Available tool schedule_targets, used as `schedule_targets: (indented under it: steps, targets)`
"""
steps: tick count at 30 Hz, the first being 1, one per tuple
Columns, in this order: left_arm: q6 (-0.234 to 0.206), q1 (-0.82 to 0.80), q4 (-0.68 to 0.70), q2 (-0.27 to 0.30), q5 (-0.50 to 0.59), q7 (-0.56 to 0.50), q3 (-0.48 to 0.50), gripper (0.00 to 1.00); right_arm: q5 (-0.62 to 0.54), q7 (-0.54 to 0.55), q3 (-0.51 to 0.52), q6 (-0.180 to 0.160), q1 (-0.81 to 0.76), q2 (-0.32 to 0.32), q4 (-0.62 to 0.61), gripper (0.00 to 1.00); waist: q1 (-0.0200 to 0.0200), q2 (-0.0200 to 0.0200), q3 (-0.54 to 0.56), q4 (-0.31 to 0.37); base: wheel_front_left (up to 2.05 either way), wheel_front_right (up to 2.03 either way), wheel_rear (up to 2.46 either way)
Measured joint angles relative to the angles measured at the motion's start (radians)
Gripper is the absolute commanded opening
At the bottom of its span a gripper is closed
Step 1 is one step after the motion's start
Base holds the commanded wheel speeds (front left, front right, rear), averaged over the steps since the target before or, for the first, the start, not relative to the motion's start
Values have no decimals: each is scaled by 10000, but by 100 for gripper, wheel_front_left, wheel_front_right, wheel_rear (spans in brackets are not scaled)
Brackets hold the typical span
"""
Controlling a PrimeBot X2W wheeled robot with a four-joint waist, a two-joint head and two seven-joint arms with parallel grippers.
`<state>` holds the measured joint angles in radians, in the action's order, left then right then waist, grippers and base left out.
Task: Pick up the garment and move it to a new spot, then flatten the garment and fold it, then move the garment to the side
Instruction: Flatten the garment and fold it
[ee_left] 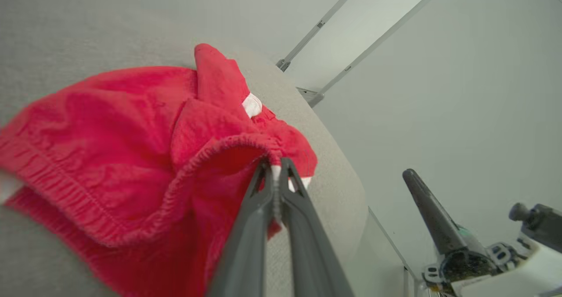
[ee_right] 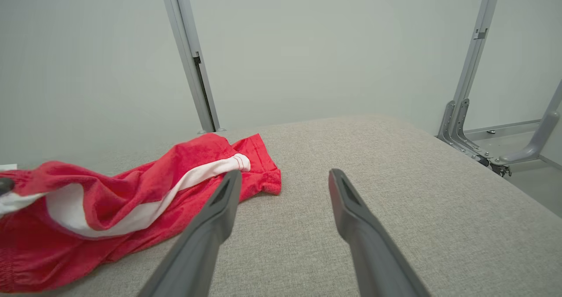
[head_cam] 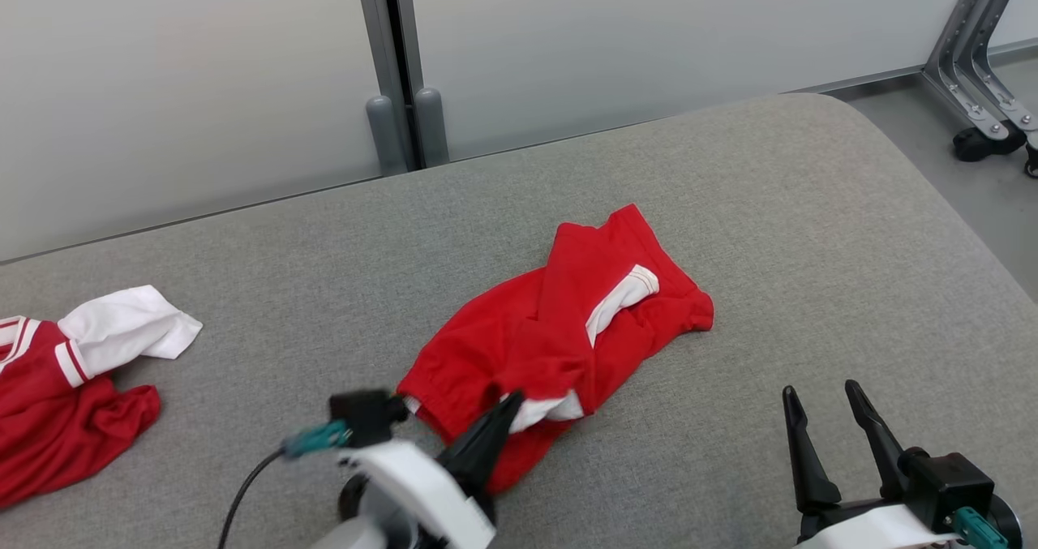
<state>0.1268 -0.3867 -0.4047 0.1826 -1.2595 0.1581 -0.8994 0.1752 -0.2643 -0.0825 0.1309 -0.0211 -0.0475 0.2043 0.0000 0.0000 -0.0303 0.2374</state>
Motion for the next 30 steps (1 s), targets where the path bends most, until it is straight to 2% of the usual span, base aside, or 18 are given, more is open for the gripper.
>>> schedule_targets:
  steps: [4, 7, 12, 16, 17, 18, 19, 20, 23, 27, 30]
  targets:
    - [31, 901, -263, 734, -12, 558, 198, 0, 44, 0, -35, 0, 1, 0, 27, 100, 0, 0, 49, 70, 0, 0, 0]
    - [29, 1408, -546, 1034, -94, 828, 554, 0, 54, 0, 6, 0, 1, 0, 31, 100, 0, 0, 92, 95, 0, 0, 0]
    - [29, 1830, -767, 1101, -46, 988, 972, 0, 46, 0, 121, 0, -72, 0, 40, 100, 0, 0, 150, 40, 0, 0, 0]
    - [29, 1848, -997, 930, 232, 1020, 1208, 2, 13, 2, 128, 0, -92, 0, 61, 100, 0, 0, 193, -14, 0, 0, 0]
    - [29, 1848, -1076, 876, 341, 1022, 1244, 34, 2, 0, 125, 0, -90, 0, 71, 100, 0, 0, 204, -17, 0, 0, 0]
    - [29, 1848, -1160, 813, 443, 1035, 1348, 83, 0, 0, 119, 0, -87, 2, 75, 100, 0, 0, 213, -17, 0, 0, 0]
    - [29, 1846, -1216, 746, 583, 1037, 1511, 83, -8, 0, 111, 0, -84, 0, 82, 100, 0, 0, 217, -16, 0, 0, 0]
    - [29, 1842, -1256, 685, 788, 1053, 1638, 100, -13, 0, 121, 0, -81, 0, 86, 100, 0, 0, 225, -16, 0, 0, 0]
    - [-198, 1864, -1210, 545, 1770, 1055, 2161, 100, -69, 0, 163, 0, -81, 0, 84, 100, 0, 0, 276, -22, 0, 0, 0]
    - [-763, 2497, -435, 389, 3444, 1060, 3693, 100, -88, 0, 290, 0, -97, 0, 48, 100, 0, 0, 356, -30, 0, 0, 0]
    - [-947, 3351, 293, 65, 4598, 1060, 4842, 100, -92, 0, 391, 0, -154, 0, -8, 100, 0, 0, 400, -55, 0, 0, 0]
